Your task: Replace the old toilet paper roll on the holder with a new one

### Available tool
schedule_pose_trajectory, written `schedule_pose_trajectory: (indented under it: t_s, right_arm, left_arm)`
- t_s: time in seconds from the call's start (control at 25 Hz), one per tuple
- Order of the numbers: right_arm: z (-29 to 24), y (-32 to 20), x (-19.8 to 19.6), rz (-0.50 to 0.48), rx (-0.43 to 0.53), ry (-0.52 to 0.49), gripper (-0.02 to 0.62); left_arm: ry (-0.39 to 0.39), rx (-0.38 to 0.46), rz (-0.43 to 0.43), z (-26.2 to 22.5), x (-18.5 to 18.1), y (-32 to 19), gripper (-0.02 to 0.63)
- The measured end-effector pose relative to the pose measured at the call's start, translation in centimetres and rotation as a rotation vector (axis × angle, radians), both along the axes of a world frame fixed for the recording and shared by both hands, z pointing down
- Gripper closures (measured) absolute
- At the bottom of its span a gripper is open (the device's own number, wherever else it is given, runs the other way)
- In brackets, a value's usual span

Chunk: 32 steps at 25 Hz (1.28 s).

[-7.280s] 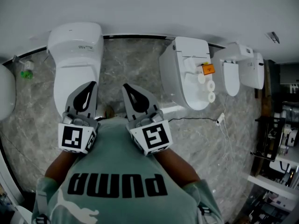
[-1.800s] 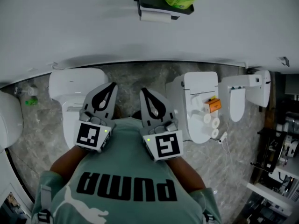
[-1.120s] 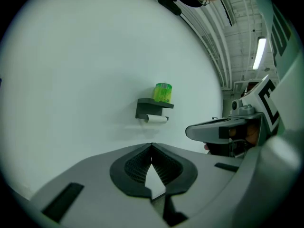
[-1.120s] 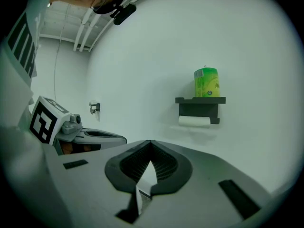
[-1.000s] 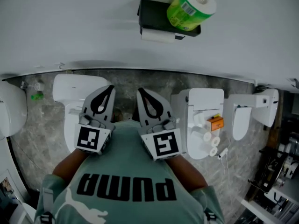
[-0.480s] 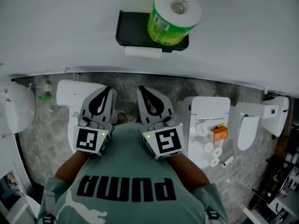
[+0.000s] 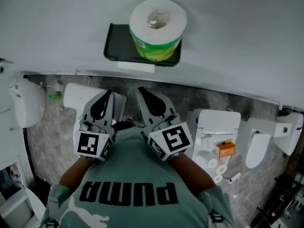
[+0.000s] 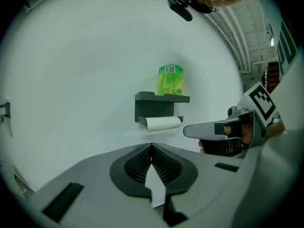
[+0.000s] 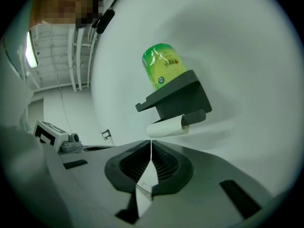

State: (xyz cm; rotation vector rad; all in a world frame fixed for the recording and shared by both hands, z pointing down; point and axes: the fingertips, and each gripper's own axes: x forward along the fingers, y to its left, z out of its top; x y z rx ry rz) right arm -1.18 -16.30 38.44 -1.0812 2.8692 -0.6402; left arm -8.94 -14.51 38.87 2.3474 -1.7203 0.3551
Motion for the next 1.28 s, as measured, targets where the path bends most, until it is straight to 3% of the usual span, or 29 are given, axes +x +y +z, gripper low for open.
schedule_pose_trajectory:
  t_s: [0.16, 0.44, 0.68, 0.76, 1.28]
  right_arm:
    - [0.4, -0.7, -0.6, -0.053, -0.057, -0.09, 0.591]
    - [0.5, -2.3, -1.3, 0.004, -0.177, -0.238, 0.581]
    - [0.9, -3.9, -1.4, 0.056, -0.374, -0.52, 0.388]
    - [0.9, -4.4, -1.6, 0.078, -0.409, -0.587, 0.371]
    - [-0.1, -6.4, -2.6, 0.154, -0.433, -0.718, 0.371]
  left_arm:
    - [-0.013, -0.002, -0.01, -0.1, 0.5, -0.6, 0.603]
    - [-0.029, -0.003, 0.035, -0.7, -0.7, -2.2, 0.603]
    - [-0.02, 0.015, 0.128, -1.0, -0.5, -3.7, 0.603]
    - [-0.021, 0.017, 0.155, -1.0, -0.5, -4.1, 0.603]
    - [-0.024, 0.06, 0.208, -2.1, -1.8, -4.9, 0.603]
